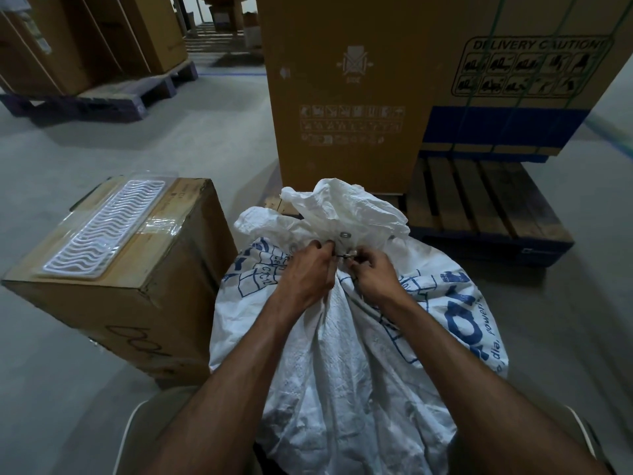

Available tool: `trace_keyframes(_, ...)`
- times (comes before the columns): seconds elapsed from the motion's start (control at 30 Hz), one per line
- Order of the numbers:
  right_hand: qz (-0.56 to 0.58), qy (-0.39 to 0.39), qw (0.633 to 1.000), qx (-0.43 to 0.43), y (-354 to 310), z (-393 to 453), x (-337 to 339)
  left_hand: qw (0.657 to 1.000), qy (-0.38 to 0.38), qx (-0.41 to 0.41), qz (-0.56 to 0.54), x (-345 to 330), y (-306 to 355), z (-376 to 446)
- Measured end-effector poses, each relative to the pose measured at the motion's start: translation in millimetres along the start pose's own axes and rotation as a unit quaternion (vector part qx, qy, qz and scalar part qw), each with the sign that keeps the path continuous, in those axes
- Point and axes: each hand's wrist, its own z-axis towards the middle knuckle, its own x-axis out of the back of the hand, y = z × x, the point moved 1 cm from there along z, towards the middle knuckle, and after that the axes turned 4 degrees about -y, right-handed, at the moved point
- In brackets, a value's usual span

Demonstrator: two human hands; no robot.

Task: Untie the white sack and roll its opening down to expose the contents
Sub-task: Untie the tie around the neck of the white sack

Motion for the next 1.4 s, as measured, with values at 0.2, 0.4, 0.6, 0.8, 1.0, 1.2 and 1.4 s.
trace_keyframes(0.2,0.018,0.011,1.0,0.005,-1.5,0.9,-2.6,0.999,0.024,-0.028,-0.023,4.1,-2.2,-0.7)
trace_keyframes(0.4,0.041,-0.004,0.999,-0.01,-1.1,1.4,-3.8,0.997,0.038,0.019,-0.071,6.2,0.0,-0.7)
trace_keyframes(0.6,0.054,0.003,0.998,-0.024,-1.7,3.4,-1.6,0.994,0.04,0.035,-0.091,9.6,-0.5,-0.4)
trace_keyframes(0.8,0.048,-0.005,0.999,-0.014,-3.9,1.0,-1.1,0.996,0.03,0.028,-0.078,14.9,2.5,-1.8)
trace_keyframes(1.0,0.078,0.001,0.997,-0.019,-8.5,-0.7,-4.6,0.987,0.034,0.089,-0.132,17.1,7.5,-2.2)
trace_keyframes(1.2,0.07,-0.013,0.997,-0.019,-11.5,-4.0,-2.9,0.994,0.017,0.052,-0.092,18.5,7.3,-1.3)
trace_keyframes(1.4,0.082,-0.003,0.996,-0.019,-12.6,-3.9,-1.0,0.982,0.002,0.119,-0.145,22.5,1.3,3.9)
